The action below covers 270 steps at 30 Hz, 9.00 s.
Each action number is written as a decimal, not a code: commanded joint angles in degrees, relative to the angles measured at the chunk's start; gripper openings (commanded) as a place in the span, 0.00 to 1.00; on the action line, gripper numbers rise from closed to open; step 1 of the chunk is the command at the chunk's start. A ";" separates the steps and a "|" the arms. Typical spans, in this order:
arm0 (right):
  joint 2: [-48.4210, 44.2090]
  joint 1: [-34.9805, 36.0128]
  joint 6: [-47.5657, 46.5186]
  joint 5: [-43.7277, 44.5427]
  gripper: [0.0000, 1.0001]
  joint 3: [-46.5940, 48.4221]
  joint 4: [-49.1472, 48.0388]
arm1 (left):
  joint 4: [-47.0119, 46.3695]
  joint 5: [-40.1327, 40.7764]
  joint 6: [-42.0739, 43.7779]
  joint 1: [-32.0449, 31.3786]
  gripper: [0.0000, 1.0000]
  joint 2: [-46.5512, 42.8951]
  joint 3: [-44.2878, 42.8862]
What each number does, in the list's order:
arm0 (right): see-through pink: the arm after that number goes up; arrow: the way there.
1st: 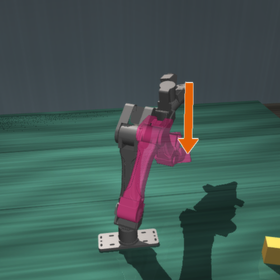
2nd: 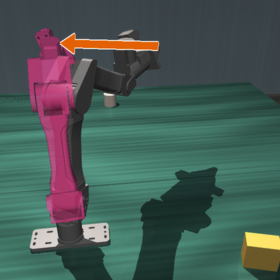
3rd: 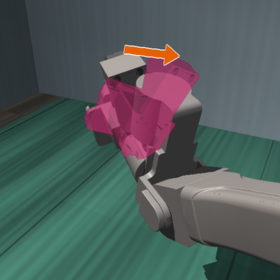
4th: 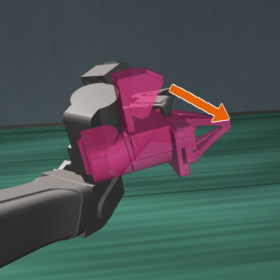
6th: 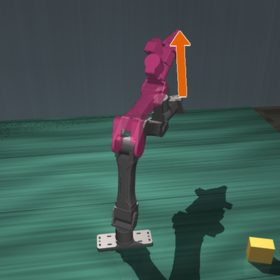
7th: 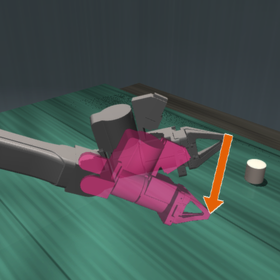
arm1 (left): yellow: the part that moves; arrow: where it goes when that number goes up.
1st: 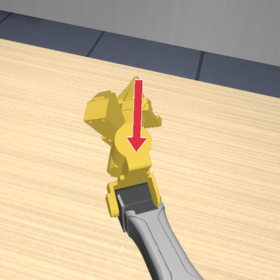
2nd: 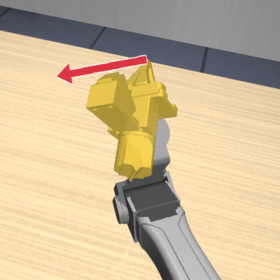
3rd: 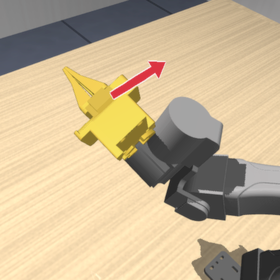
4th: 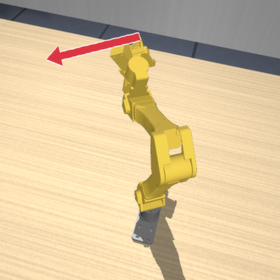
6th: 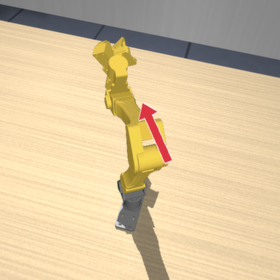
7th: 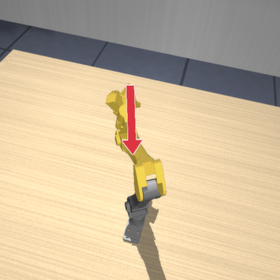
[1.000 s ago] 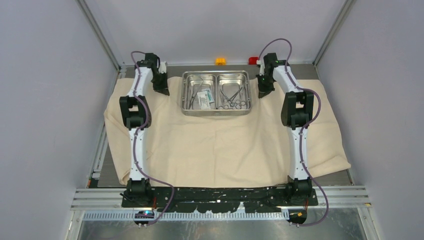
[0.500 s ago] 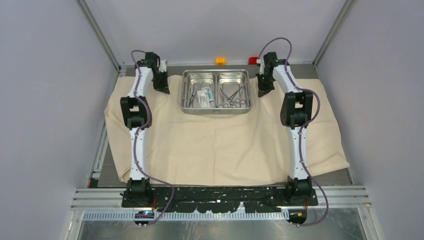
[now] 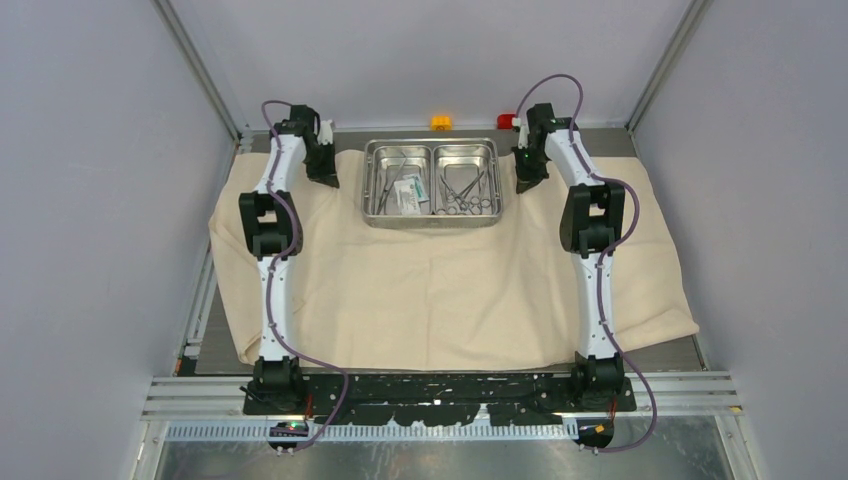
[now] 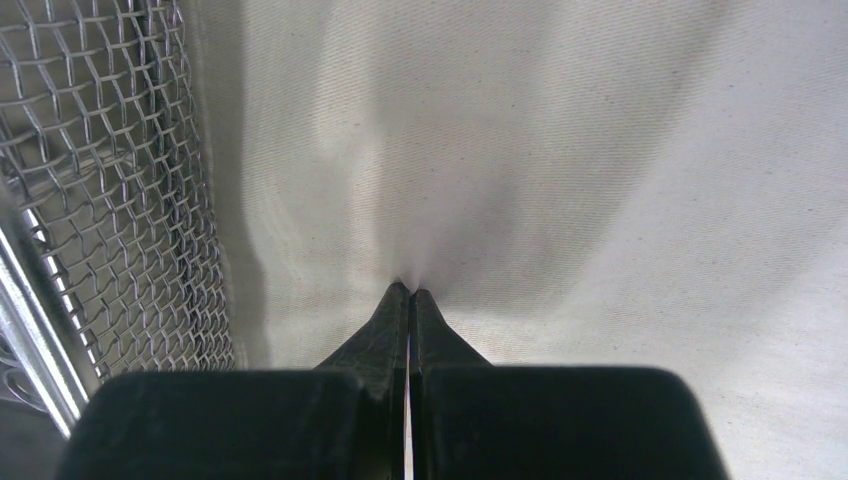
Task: Open and lay out the surgical kit
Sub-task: Smooth out the surgical kit at the center of the board.
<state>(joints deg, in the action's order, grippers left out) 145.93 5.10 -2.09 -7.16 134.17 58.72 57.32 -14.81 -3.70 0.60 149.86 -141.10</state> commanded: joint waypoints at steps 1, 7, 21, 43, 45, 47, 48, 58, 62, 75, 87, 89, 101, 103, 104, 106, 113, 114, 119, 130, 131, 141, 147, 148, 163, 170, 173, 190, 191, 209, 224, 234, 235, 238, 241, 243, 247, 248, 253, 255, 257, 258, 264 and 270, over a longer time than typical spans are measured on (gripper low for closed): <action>-0.59 -2.23 -3.40 9.05 0.00 -2.13 -6.21 | -4.17 8.77 3.46 2.22 0.00 0.76 1.68; -2.40 -2.33 -4.19 10.72 0.11 -3.51 -6.96 | -4.07 8.96 5.77 2.56 0.00 -0.62 2.90; -7.89 -5.54 -5.95 12.90 0.44 -7.95 -8.25 | -4.41 13.94 9.54 5.63 0.39 -5.66 10.18; -12.91 -17.76 -9.95 12.35 0.50 -15.05 -9.90 | -7.10 18.83 15.71 13.79 0.63 -14.89 21.15; -16.52 -19.15 -10.03 9.63 0.51 -17.78 -10.11 | -7.30 16.38 15.95 15.92 0.63 -17.94 24.60; -21.56 -19.95 -10.52 6.25 0.53 -22.76 -11.80 | -8.14 11.70 16.77 17.80 0.67 -22.82 29.30; -24.10 -19.96 -10.94 4.82 0.53 -25.71 -12.90 | -8.80 9.88 17.75 18.44 0.69 -25.41 32.21; -41.81 -18.76 -11.89 -6.50 0.54 -46.20 -17.25 | -16.70 -5.80 31.06 18.70 0.80 -57.80 68.60; -44.03 -17.07 -12.04 -7.89 0.54 -50.54 -17.88 | -15.27 -5.44 37.62 15.20 0.80 -63.44 76.85; -45.74 -15.38 -13.50 -9.96 0.51 -57.98 -19.95 | -7.93 1.59 48.76 10.26 0.69 -64.30 86.50; -47.33 -15.36 -16.54 -7.91 0.49 -59.84 -19.99 | -11.12 13.42 55.56 10.92 0.51 -69.11 98.17; -48.08 -15.39 -16.99 -7.55 0.49 -59.69 -19.65 | -10.74 14.35 57.00 12.13 0.45 -70.29 99.15; -50.25 -15.32 -18.71 -6.20 0.46 -58.76 -17.32 | -3.25 18.41 67.32 29.29 0.31 -75.54 93.68; -50.23 -15.36 -18.69 -6.44 0.47 -58.37 -16.79 | 0.69 15.29 67.48 31.79 0.34 -77.49 90.23; -50.22 -15.37 -18.66 -6.55 0.47 -58.15 -16.53 | 2.32 12.97 67.66 33.09 0.37 -78.52 88.82; -50.13 -15.38 -18.69 -6.64 0.46 -57.85 -16.09 | 2.82 13.71 67.69 33.79 0.41 -80.33 87.63; -50.22 -15.37 -18.78 -7.12 0.46 -57.41 -15.65 | -3.56 26.60 64.28 33.87 0.50 -83.77 87.47; -50.05 -15.39 -18.70 -7.30 0.46 -57.37 -15.73 | -0.97 23.70 63.42 33.92 0.51 -84.17 85.71; -48.66 -15.32 -18.07 -8.49 0.46 -56.05 -15.21 | 12.18 1.40 59.64 28.62 0.73 -86.04 79.89; -49.70 -15.30 -17.73 -9.93 0.46 -57.25 -14.74 | -5.49 10.91 50.64 -2.90 0.82 -74.67 89.05; -49.96 -15.27 -17.84 -9.97 0.46 -57.75 -14.82 | -6.19 11.01 50.44 -3.69 0.81 -72.80 88.66; -50.92 -15.31 -19.31 -9.45 0.46 -60.98 -15.39 | -11.46 16.89 52.02 -6.41 0.72 -63.68 91.21; -50.73 -15.27 -19.13 -9.96 0.46 -61.41 -15.38 | -13.26 19.11 53.05 -6.31 0.65 -62.54 94.04; -50.84 -15.28 -19.13 -9.98 0.46 -61.46 -15.39 | -13.55 19.30 53.16 -6.24 0.64 -62.31 94.38; -52.44 -15.26 -19.43 -8.95 0.45 -61.05 -14.23 | -9.90 20.01 59.01 7.42 0.18 -63.64 96.25; -51.96 -15.22 -19.44 -8.89 0.44 -58.45 -12.70 | -7.67 18.93 62.54 14.92 0.15 -67.13 97.34; -51.67 -15.26 -19.51 -8.59 0.44 -57.85 -12.22 | -7.05 18.32 63.61 16.76 0.15 -69.40 98.43; -51.14 -15.30 -20.71 -7.01 0.42 -57.26 -10.29 | -14.63 24.76 76.17 41.18 0.04 -69.42 94.96; -51.10 -15.30 -20.92 -6.64 0.42 -57.34 -10.05 | -15.15 25.08 76.63 42.70 0.06 -69.01 94.22; -62.21 -18.15 -36.65 3.12 0.57 -67.68 0.96 | 5.99 -4.65 61.77 38.11 0.93 -78.31 79.61; -66.39 -27.85 -48.72 13.37 0.68 -77.84 9.56 | -7.45 -3.55 41.96 11.46 0.95 -77.85 83.38; -64.70 -34.87 -52.52 17.50 0.77 -75.19 16.98 | -11.46 2.03 41.43 3.35 0.96 -75.49 84.90; -64.08 -35.68 -53.20 18.13 0.77 -75.19 16.98 | -11.71 2.21 41.35 2.72 0.96 -75.12 84.88; -61.68 -38.29 -55.31 19.38 0.77 -74.79 17.04 | -12.13 2.74 41.37 1.37 0.96 -74.10 84.72; -60.28 -40.17 -58.47 20.61 0.77 -74.32 17.61 | -12.47 3.75 41.49 0.15 0.96 -73.32 84.72; -59.63 -40.86 -60.66 21.13 0.77 -74.44 17.40 | -12.75 4.18 41.59 -0.11 0.96 -73.02 84.87; -57.45 -41.01 -62.38 22.28 0.77 -75.23 14.72 | -13.28 4.52 41.52 -0.09 0.96 -72.63 85.24; -56.58 -41.05 -62.50 22.70 0.78 -75.28 14.01 | -13.36 4.60 41.42 -1.57 0.96 -72.56 85.33; -52.55 -41.01 -63.00 25.04 0.78 -76.10 9.53 | -13.57 5.35 41.39 -2.09 0.96 -72.92 85.64; -51.56 -41.05 -63.07 25.45 0.78 -76.56 7.63 | -13.60 5.59 41.18 -2.18 0.96 -73.01 85.64; -51.05 -41.05 -63.41 25.53 0.78 -77.70 5.29 | -13.58 5.85 41.11 -2.27 0.96 -73.09 85.73; -50.87 -41.03 -63.67 25.46 0.78 -78.15 4.70 | -13.58 5.96 41.09 -2.31 0.96 -73.08 85.73; -50.23 -41.63 -64.58 24.09 0.63 -80.68 -0.66 | -13.60 6.80 41.01 -2.40 0.96 -72.81 85.66; -48.37 -43.66 -64.87 23.59 0.21 -79.35 -1.94 | -13.56 7.64 41.47 -2.47 0.96 -72.04 85.46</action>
<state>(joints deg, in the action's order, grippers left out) 96.77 -37.01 -65.98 16.64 53.56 58.54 45.54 -7.99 37.89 -1.56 77.54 -55.53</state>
